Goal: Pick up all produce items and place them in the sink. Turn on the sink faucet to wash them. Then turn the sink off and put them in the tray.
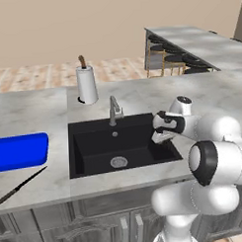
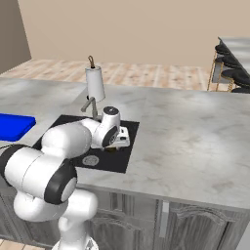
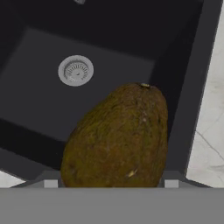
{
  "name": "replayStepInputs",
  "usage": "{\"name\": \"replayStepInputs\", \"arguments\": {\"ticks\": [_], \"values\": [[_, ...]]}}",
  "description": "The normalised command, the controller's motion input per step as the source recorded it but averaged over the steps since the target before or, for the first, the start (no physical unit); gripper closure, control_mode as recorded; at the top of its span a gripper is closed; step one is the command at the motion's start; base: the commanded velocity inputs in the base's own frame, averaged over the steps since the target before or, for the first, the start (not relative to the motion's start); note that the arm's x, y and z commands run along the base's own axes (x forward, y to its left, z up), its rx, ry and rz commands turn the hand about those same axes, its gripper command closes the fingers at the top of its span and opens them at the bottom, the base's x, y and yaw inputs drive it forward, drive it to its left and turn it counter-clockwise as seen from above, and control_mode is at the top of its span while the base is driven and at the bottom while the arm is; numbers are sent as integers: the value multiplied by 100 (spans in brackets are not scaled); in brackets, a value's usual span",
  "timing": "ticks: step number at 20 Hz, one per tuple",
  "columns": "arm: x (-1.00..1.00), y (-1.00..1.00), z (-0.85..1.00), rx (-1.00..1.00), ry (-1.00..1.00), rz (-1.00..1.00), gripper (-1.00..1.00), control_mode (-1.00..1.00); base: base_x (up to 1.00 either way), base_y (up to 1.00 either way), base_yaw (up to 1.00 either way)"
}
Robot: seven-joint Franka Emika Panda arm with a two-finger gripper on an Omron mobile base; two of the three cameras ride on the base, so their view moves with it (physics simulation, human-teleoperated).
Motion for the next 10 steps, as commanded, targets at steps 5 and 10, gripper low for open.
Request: {"name": "replayStepInputs", "arguments": {"ticks": [5, 10], "values": [[29, 29, -19, -3, 1, 4, 100, -100, 0, 0, 0], [25, 30, -26, -9, 0, 0, 100, -100, 0, 0, 0]]}}
